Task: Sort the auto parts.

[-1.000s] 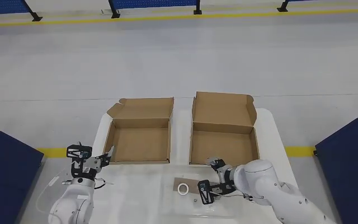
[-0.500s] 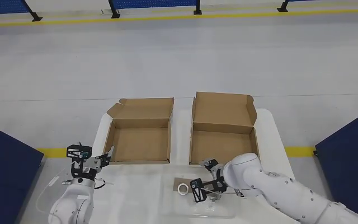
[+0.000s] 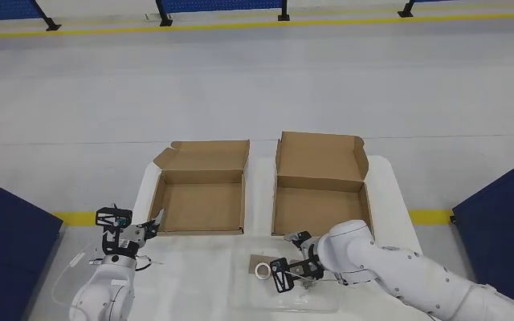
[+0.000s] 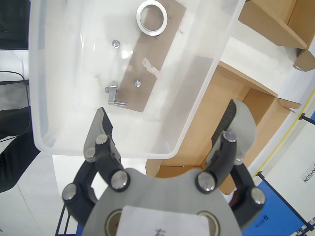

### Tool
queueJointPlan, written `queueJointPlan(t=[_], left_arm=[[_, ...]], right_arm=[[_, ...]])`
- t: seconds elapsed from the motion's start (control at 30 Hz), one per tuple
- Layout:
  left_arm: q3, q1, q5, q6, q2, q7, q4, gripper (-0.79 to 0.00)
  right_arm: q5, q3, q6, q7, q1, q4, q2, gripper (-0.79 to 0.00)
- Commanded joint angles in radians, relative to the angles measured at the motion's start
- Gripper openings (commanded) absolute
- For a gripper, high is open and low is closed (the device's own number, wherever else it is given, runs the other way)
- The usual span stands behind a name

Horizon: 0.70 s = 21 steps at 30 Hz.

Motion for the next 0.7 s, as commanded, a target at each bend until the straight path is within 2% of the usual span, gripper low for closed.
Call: queueJointPlan(t=[0.0,0.33,0.47,0.67], left_arm=[[0.000,0.000,0.000,0.000,0.000,0.000,0.000,0.000],[0.000,0.000,0.000,0.000,0.000,0.000,0.000,0.000],[0.000,0.000,0.000,0.000,0.000,0.000,0.000,0.000],[0.000,0.000,0.000,0.000,0.000,0.000,0.000,0.000]], right_arm=[[0.010,-0.012,0.026,0.026,-0.001,0.010,-0.003,0.000],[0.256,-0.134,0.256,0.256,0.123,0.000,-0.024,0.000],[0.347,-0.176,0.310,0.310,0.168,0.015,-0.038,0.000],[0.396,-0.226,0.345,0.345,0.198,0.065,-0.064,0.000]])
